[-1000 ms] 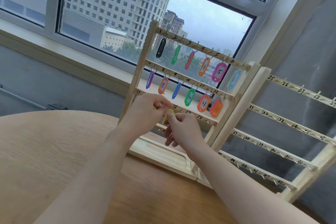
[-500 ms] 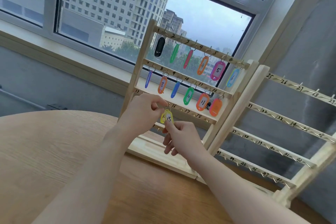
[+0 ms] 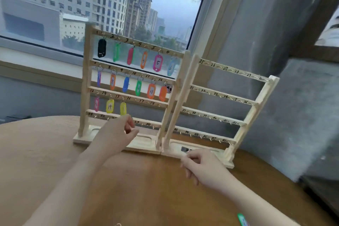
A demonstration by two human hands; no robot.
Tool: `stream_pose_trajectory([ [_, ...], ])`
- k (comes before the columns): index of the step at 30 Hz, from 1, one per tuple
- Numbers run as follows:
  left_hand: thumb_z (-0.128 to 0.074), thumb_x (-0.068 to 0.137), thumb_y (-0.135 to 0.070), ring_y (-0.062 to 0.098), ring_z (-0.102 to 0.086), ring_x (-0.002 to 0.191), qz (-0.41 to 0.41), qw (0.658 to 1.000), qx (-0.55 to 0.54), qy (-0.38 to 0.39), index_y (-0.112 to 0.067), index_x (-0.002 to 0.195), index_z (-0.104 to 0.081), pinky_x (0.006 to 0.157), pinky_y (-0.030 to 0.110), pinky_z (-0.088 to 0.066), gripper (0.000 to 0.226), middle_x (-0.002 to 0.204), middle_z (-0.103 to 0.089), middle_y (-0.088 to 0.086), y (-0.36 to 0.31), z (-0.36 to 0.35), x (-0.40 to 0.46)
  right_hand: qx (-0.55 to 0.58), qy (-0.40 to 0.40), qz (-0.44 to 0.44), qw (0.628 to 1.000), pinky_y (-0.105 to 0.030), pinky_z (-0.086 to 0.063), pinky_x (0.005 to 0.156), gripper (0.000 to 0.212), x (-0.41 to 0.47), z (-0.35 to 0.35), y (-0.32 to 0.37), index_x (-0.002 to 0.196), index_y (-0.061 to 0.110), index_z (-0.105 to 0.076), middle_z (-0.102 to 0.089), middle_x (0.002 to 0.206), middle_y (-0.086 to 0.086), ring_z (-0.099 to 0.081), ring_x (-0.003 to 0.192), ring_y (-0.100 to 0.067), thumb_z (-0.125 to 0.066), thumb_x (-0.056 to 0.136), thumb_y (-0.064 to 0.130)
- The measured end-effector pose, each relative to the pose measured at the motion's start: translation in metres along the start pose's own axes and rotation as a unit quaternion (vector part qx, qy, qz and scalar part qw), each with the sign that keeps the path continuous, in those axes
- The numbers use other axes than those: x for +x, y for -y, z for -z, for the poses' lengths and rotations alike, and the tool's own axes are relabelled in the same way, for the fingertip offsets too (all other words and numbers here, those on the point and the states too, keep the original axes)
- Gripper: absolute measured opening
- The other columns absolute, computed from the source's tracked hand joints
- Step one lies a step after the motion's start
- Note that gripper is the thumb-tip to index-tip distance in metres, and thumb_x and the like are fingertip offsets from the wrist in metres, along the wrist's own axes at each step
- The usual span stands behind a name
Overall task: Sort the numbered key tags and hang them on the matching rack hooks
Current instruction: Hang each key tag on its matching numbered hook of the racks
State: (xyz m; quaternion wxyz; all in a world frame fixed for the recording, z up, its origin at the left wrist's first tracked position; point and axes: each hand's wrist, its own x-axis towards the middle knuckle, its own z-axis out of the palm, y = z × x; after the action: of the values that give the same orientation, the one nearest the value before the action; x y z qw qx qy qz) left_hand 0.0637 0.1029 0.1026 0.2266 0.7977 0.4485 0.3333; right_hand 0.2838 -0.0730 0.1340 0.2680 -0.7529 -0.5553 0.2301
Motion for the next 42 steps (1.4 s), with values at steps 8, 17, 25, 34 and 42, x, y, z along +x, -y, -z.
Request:
stream_pose_trajectory([
  [8, -0.068, 0.089, -0.047, 0.006, -0.061, 0.081, -0.087, 0.964, 0.030, 0.251, -0.033, 0.087, -0.063, 0.077, 0.032, -0.055, 0.015, 0.087, -0.064, -0.014, -0.113, -0.068, -0.047, -0.060, -0.115, -0.120, 0.984, -0.017, -0.045, 0.055, 0.024, -0.106, 0.076, -0.093, 0.078, 0.021, -0.073, -0.068, 0.062, 0.007, -0.058, 0.053, -0.002, -0.062, 0.099, 0.029],
  [17, -0.065, 0.095, -0.027, 0.017, -0.061, 0.090, -0.091, 0.925, -0.033, 0.368, -0.023, 0.118, -0.062, 0.076, 0.029, -0.051, 0.024, 0.101, -0.064, -0.005, -0.198, -0.197, -0.092, -0.062, -0.121, -0.224, 0.965, -0.026, -0.052, 0.068, 0.018, -0.154, 0.069, -0.163, 0.076, 0.031, -0.071, -0.070, 0.080, 0.010, -0.064, 0.082, -0.012, -0.065, 0.093, 0.030],
  [25, -0.067, 0.089, -0.052, 0.009, -0.052, 0.099, -0.061, 0.948, -0.004, 0.311, -0.039, 0.117, -0.060, 0.097, 0.034, -0.030, 0.031, 0.098, -0.057, -0.016, -0.189, -0.247, -0.111, -0.126, -0.155, -0.224, 0.954, -0.032, -0.053, 0.073, 0.013, -0.135, 0.050, -0.176, 0.086, 0.028, -0.072, -0.062, 0.087, 0.011, -0.063, 0.086, -0.015, -0.065, 0.094, 0.036],
  [34, -0.070, 0.089, -0.038, 0.010, -0.051, 0.086, -0.058, 0.956, -0.037, 0.286, -0.030, 0.089, -0.065, 0.083, 0.033, -0.032, 0.010, 0.083, -0.057, -0.012, -0.182, -0.258, -0.110, -0.190, -0.125, -0.230, 0.946, -0.031, -0.045, 0.072, 0.032, -0.113, 0.043, -0.179, 0.094, 0.027, -0.071, -0.066, 0.097, 0.003, -0.062, 0.095, -0.020, -0.067, 0.084, 0.057],
  [42, -0.069, 0.094, -0.022, 0.003, -0.049, 0.068, -0.025, 0.934, -0.102, 0.343, -0.025, 0.081, -0.067, 0.059, 0.011, -0.034, 0.014, 0.075, -0.059, -0.012, -0.183, -0.242, -0.104, -0.140, -0.103, -0.220, 0.960, -0.031, -0.050, 0.068, 0.018, -0.105, 0.032, -0.170, 0.098, 0.023, -0.068, -0.067, 0.096, 0.000, -0.065, 0.085, -0.020, -0.061, 0.097, 0.040],
])
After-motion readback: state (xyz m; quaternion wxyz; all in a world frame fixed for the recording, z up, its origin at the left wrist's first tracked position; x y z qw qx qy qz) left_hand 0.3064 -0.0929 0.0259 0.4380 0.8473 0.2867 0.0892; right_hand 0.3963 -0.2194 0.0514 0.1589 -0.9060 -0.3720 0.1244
